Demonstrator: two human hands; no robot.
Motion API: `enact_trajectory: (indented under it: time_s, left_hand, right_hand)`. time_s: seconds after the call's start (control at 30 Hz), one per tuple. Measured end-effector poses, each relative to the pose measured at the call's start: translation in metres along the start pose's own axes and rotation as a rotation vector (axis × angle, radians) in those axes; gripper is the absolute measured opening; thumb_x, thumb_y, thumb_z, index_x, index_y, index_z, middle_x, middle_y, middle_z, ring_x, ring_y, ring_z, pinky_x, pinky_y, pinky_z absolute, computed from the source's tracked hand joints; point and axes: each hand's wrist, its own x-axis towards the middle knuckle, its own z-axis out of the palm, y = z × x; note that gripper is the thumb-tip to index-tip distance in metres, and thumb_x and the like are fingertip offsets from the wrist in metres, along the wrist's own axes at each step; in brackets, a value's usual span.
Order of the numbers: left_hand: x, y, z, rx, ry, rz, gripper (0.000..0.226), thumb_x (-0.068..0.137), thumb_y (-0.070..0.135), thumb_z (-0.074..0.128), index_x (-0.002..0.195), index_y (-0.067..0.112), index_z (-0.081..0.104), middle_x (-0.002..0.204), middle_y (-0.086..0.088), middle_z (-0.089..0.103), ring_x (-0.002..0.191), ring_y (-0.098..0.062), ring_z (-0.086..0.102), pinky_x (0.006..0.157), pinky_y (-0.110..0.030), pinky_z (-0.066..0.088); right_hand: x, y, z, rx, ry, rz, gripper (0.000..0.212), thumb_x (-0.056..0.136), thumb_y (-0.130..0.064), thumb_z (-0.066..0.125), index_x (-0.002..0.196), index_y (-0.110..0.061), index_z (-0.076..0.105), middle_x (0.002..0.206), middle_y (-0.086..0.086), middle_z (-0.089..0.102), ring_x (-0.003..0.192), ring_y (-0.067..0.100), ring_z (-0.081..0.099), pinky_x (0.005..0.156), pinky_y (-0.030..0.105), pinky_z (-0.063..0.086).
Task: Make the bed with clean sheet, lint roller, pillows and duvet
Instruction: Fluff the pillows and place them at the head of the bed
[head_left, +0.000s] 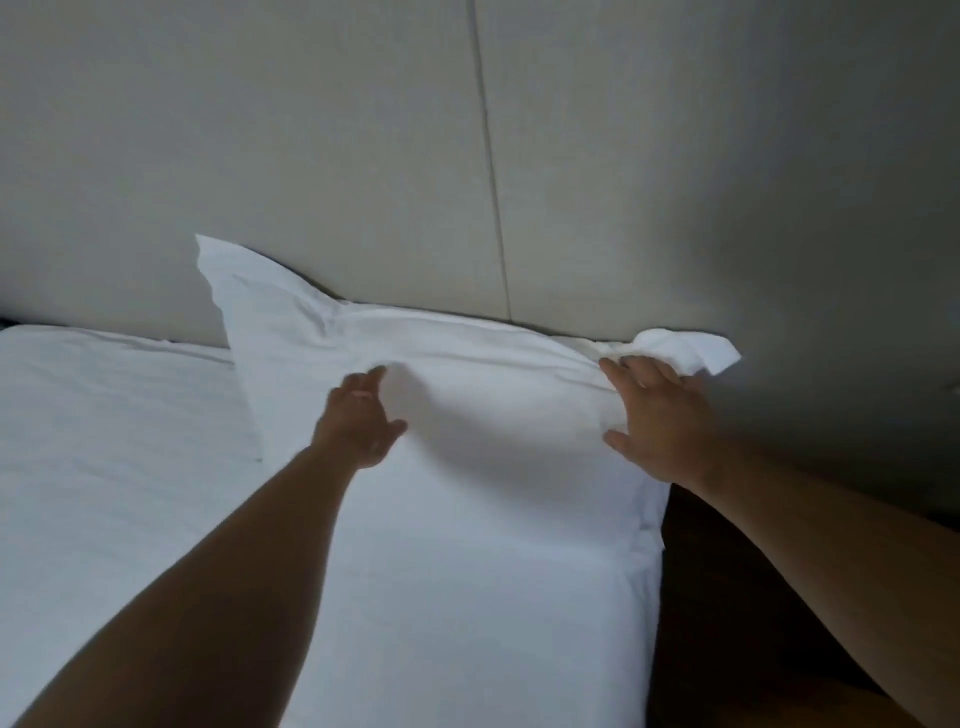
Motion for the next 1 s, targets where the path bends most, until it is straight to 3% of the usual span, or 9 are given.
enact_trajectory:
  time_s: [0.13,0.23,0.47,0.63,0.73,0.8,0.83,0.9,1.0]
  left_hand:
    - [-0.088,0.085,0.048,-0.267,-0.088,0.089,0.07,0.09,0.041,0.069,0.145,0.009,0.042,0.139,-0.011,0.056,0.13,-0.024,0.05,0.108,-0.028,0.034]
    - [-0.161,0.177,0.095,-0.389,-0.276,0.155,0.05,0.091,0.043,0.068,0.131,0.015,0.056,0.128,-0.004,0.064,0.121,-0.019,0.058,0.1,-0.022,0.037]
    - [-0.341,0.404,0.121,-0.444,-0.678,0.722,0.052,0.092,0.046,0.064,0.138,0.028,0.049,0.129,0.007,0.058,0.113,-0.011,0.057,0.092,-0.026,0.049]
    - [-0.44,0.517,0.094,-0.406,-0.647,1.008,0.052,0.084,0.04,0.074,0.131,0.023,0.058,0.114,0.004,0.065,0.102,-0.014,0.064,0.098,-0.033,0.049]
    - [-0.511,0.574,0.088,-0.493,-0.664,1.122,0.051,0.083,0.039,0.074,0.13,0.025,0.058,0.113,0.006,0.065,0.094,-0.01,0.065,0.095,-0.031,0.051]
    - [-0.56,0.604,0.092,-0.483,-0.677,1.176,0.058,0.083,0.049,0.071,0.133,0.025,0.052,0.121,0.007,0.063,0.101,-0.011,0.063,0.097,-0.032,0.049]
    - [-0.583,0.616,0.096,-0.456,-0.632,1.192,0.064,0.082,0.055,0.069,0.134,0.023,0.048,0.126,0.003,0.059,0.108,-0.015,0.06,0.099,-0.032,0.047]
    - [-0.623,0.636,0.106,-0.395,-0.371,1.233,0.077,0.077,0.067,0.064,0.13,0.015,0.045,0.13,-0.006,0.05,0.12,-0.027,0.051,0.101,-0.037,0.044]
    - [-0.647,0.668,0.112,-0.461,0.129,1.327,0.076,0.07,0.077,0.055,0.106,0.01,0.053,0.112,-0.015,0.052,0.104,-0.038,0.052,0.087,-0.047,0.047]
  right_hand:
    - [-0.112,0.03,-0.026,0.104,0.005,0.138,0.082,0.088,-0.053,0.066,0.155,-0.026,0.028,0.16,0.001,0.03,0.147,0.024,0.029,0.118,0.042,0.03]
    - [-0.219,0.076,-0.041,0.202,0.051,0.325,0.08,0.087,-0.051,0.07,0.153,-0.025,0.033,0.158,0.0,0.034,0.147,0.02,0.031,0.119,0.043,0.031]
    - [-0.492,0.199,-0.104,0.154,0.287,0.906,0.069,0.087,-0.045,0.072,0.146,-0.021,0.047,0.149,0.003,0.046,0.136,0.024,0.044,0.111,0.036,0.036]
    - [-0.641,0.229,-0.143,0.062,0.545,1.085,0.06,0.084,-0.044,0.074,0.137,-0.02,0.056,0.138,0.001,0.053,0.106,0.024,0.062,0.101,0.033,0.044]
    - [-0.728,0.241,-0.147,0.023,0.638,1.197,0.061,0.083,-0.047,0.074,0.136,-0.021,0.057,0.138,0.001,0.054,0.118,0.022,0.057,0.104,0.034,0.041]
    - [-0.785,0.255,-0.142,0.04,0.615,1.316,0.072,0.079,-0.066,0.066,0.137,-0.026,0.055,0.14,-0.001,0.053,0.13,0.022,0.05,0.111,0.039,0.039]
    - [-0.812,0.264,-0.14,0.059,0.569,1.382,0.079,0.076,-0.079,0.058,0.138,-0.03,0.052,0.143,-0.003,0.05,0.134,0.021,0.046,0.112,0.043,0.038]
    - [-0.862,0.288,-0.136,0.081,0.457,1.458,0.093,0.07,-0.097,0.039,0.141,-0.037,0.046,0.15,-0.008,0.044,0.141,0.018,0.038,0.115,0.047,0.033]
    - [-0.928,0.327,-0.138,0.132,0.354,1.514,0.112,0.06,-0.106,0.02,0.15,-0.041,0.034,0.159,-0.006,0.034,0.146,0.02,0.031,0.119,0.05,0.026]
